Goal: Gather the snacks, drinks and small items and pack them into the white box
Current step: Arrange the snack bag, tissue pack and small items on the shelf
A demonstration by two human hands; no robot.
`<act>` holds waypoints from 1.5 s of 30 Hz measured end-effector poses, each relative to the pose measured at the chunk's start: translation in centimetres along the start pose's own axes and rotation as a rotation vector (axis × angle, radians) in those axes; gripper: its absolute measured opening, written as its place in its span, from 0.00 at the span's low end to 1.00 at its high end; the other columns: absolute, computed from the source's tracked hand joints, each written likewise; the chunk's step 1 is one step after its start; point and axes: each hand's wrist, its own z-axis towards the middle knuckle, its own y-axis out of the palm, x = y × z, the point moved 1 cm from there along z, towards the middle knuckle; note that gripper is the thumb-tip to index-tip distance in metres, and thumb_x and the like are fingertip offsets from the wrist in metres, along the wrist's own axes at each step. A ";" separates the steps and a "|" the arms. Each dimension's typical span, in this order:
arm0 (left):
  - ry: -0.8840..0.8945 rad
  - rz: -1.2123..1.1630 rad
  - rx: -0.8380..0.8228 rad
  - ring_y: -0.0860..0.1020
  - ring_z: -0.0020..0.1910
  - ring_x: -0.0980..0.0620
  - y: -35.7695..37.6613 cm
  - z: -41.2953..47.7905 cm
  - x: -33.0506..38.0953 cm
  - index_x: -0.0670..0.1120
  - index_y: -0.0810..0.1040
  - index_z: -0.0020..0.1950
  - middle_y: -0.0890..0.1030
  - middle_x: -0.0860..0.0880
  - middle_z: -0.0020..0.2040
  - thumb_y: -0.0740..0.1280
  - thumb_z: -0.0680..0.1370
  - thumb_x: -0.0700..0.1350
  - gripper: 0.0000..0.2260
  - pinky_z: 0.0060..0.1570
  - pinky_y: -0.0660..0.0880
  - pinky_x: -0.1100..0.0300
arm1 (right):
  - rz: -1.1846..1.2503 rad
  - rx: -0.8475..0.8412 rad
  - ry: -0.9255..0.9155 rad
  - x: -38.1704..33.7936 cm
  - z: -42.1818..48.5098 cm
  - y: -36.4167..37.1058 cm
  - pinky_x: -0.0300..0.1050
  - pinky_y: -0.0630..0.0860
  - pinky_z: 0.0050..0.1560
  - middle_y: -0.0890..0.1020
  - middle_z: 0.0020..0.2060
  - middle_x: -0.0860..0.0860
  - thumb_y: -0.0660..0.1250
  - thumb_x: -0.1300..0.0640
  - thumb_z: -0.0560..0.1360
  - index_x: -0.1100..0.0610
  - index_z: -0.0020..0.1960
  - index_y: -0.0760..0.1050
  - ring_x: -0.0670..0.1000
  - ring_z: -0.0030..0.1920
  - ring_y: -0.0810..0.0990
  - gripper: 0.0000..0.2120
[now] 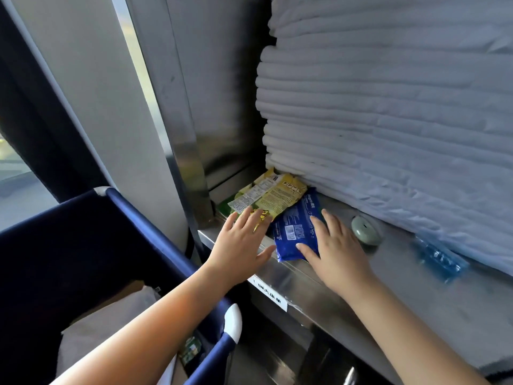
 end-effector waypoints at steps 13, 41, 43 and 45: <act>0.144 -0.247 -0.042 0.42 0.76 0.49 5.9 4.8 -4.3 0.52 0.51 0.77 0.51 0.49 0.78 0.40 0.77 0.65 0.32 0.73 0.37 0.51 | 0.057 -0.059 -0.074 -0.5 7.5 5.1 0.43 0.47 0.73 0.47 0.77 0.51 0.51 0.43 0.79 0.53 0.77 0.48 0.52 0.76 0.47 0.30; 0.535 -0.257 0.255 0.66 0.71 0.47 6.5 1.9 -3.6 0.48 0.62 0.75 0.66 0.47 0.73 0.61 0.79 0.46 0.24 0.66 0.68 0.50 | 0.166 0.231 -0.200 1.3 7.2 2.9 0.41 0.77 0.40 0.80 0.53 0.47 0.68 0.63 0.74 0.55 0.55 0.80 0.49 0.49 0.80 0.11; 0.566 -0.257 0.321 0.69 0.69 0.47 6.4 1.8 -3.7 0.47 0.68 0.72 0.70 0.46 0.71 0.61 0.78 0.42 0.21 0.64 0.70 0.51 | 0.142 0.267 -0.247 1.6 7.5 2.6 0.42 0.78 0.38 0.82 0.49 0.47 0.70 0.65 0.72 0.56 0.52 0.81 0.50 0.47 0.81 0.10; 0.592 -0.242 0.358 0.71 0.67 0.47 6.0 1.7 -3.8 0.46 0.72 0.69 0.73 0.46 0.68 0.59 0.79 0.41 0.18 0.61 0.72 0.54 | 0.126 0.292 -0.277 2.0 7.8 2.4 0.45 0.79 0.38 0.82 0.47 0.47 0.71 0.65 0.72 0.56 0.50 0.82 0.51 0.45 0.81 0.09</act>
